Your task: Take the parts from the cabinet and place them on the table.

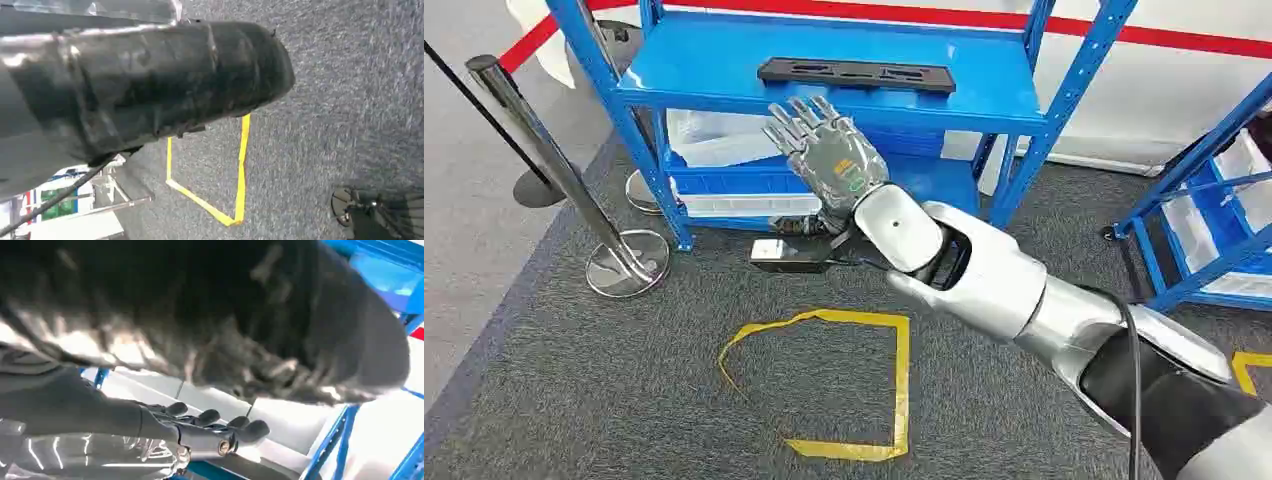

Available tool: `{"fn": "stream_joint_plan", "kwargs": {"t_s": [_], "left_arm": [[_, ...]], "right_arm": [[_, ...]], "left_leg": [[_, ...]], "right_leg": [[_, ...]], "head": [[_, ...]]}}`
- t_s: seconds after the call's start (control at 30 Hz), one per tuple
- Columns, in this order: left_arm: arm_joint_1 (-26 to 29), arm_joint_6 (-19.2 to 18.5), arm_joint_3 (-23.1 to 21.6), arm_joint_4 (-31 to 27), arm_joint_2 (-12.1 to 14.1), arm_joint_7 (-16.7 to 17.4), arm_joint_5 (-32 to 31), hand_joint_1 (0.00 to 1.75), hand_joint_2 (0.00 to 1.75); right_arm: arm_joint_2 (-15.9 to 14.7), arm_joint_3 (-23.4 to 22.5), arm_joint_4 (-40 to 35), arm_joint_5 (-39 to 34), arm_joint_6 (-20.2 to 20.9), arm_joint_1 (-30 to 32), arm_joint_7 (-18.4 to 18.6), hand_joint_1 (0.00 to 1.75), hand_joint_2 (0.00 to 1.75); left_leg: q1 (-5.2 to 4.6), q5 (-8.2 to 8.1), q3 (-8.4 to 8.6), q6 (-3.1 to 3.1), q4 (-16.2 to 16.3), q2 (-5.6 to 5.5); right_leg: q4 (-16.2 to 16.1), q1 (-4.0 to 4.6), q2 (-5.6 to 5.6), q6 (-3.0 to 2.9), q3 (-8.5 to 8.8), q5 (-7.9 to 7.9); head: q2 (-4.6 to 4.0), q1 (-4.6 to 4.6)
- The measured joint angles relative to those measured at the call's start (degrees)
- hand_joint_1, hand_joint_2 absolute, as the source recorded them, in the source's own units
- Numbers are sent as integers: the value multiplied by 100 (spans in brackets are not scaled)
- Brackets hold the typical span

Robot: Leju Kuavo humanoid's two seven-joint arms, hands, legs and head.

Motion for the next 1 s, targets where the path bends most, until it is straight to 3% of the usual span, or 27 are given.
{"fn": "stream_joint_plan", "kwargs": {"t_s": [0.03, 0.1, 0.13, 0.17, 0.2, 0.23, 0.3, 0.37, 0.43, 0.5, 0.53, 0.63, 0.67, 0.7, 0.73, 0.8, 0.87, 1.0], "left_arm": [[-6, 4, 0, 0, 0, 0, -2, 0, 0], [-21, 7, 0, 0, 0, 20, -4, 0, 0], [-23, 7, -2, 0, 0, 33, -7, 0, 0], [-21, 7, -2, 0, 0, 35, -7, 0, 0], [-16, 7, -2, 0, 0, 39, -4, 0, 0], [-12, 4, -2, 0, 0, 44, -2, 0, 0], [-7, 4, -2, 0, -4, 46, 0, 0, 0], [-21, -2, -2, 0, -4, 46, 0, 0, 0], [-20, -4, -2, 0, -7, 46, 0, 0, 0], [-8, -7, -2, 0, -9, 48, 7, 0, 0], [-8, -7, -2, 0, -13, 48, 4, 0, 0], [-22, -7, -2, 0, -13, 48, 0, 0, 0], [-13, -7, -2, 0, -13, 48, -2, 0, 0], [-8, -7, -2, 0, -13, 50, -2, 0, 0], [0, -7, -2, 0, -13, 59, -2, 0, 0], [-5, -7, -2, 0, -13, 59, -2, 0, 0], [-13, -7, -2, 0, -4, 61, 0, 0, 0], [-17, -11, -2, 0, -4, 66, 2, 0, 0]], "right_arm": [[-2, 0, -4, -9, 2, -22, 7, 0, 0], [-7, 4, -9, -17, 11, -24, 7, 0, 0], [-7, 33, -11, -28, 22, -11, 7, 0, 0], [-13, 63, -9, -39, 37, -3, 7, 0, 0], [-20, 94, -9, -48, 37, 0, 7, 0, 0], [-24, 107, -9, -50, 37, -2, 7, 0, 0], [-28, 107, -9, -52, 37, -22, 7, 0, 0], [-31, 127, -22, -55, 39, -50, 7, 0, 0], [-31, 129, -24, -57, 39, -37, 9, 0, 0], [-42, 127, -26, -57, 44, -49, 11, 0, 0], [-39, 127, -26, -59, 42, -59, 11, 0, 0], [-37, 133, -26, -61, 50, -59, 11, 0, 0], [-37, 136, -26, -65, 55, -50, 11, 0, 0], [-37, 138, -26, -66, 52, -44, 11, 0, 0], [-37, 142, -26, -68, 50, -44, 11, 0, 0], [-37, 142, -26, -66, 48, -45, 11, 0, 0], [-39, 142, -24, -66, 48, -53, 11, 0, 0], [-37, 144, -17, -68, 48, -44, 11, 0, 0]], "left_leg": [[0, -12, 21, 41, -9, 5], [-12, -36, 44, 88, -6, 9], [-16, -52, 56, 101, -5, 9], [-16, -73, 69, 104, 3, 5], [-15, -98, 89, 102, 17, -4], [-14, -132, 113, 91, 36, -14], [-11, -212, 151, 44, 83, -30], [-41, -234, 91, -7, 137, -30], [-29, -220, 94, -59, 90, -29], [-18, -302, 104, -130, 119, -17], [-20, -399, 33, -165, 324, -1], [-7, -830, -657, -230, 1562, 1], [-7, -834, -825, -239, 1789, 1], [-7, -696, -859, -236, 1746, 1], [-8, -471, -768, -223, 1470, 1], [-13, 81, -318, -162, 467, 2], [-63, 31, -100, -96, 48, -3], [-81, 13, -111, -34, 69, -10]], "right_leg": [[270, 5, -18, 10, -130, -150], [1116, 9, -16, 18, -583, -481], [1470, 5, -17, 24, -806, -537], [1564, 3, -17, 30, -905, -470], [1422, -1, -20, 29, -886, -293], [1076, -4, -22, 19, -760, -20], [149, 1, -22, -28, -405, 462], [-18, 37, -14, -73, -317, 331], [20, 65, -2, -100, -337, 322], [-76, -7, 0, -159, -246, 341], [-101, -7, 3, -186, -202, 327], [-94, 4, -5, -252, -151, 288], [-90, 6, -4, -257, -141, 273], [-82, 6, 3, -254, -124, 253], [-74, 7, 11, -250, -105, 231], [-57, 10, 20, -229, -45, 174], [-32, 49, 34, -183, -55, 140], [-93, 28, 28, -105, -27, 140]], "head": [[0, 17], [0, 15], [0, 13], [0, 15], [0, 17], [0, 15], [0, 17], [0, 17], [0, 18], [0, 16], [0, -17], [0, -26], [0, -24], [0, -26], [0, -26], [0, -26], [0, -22], [0, -13]]}}
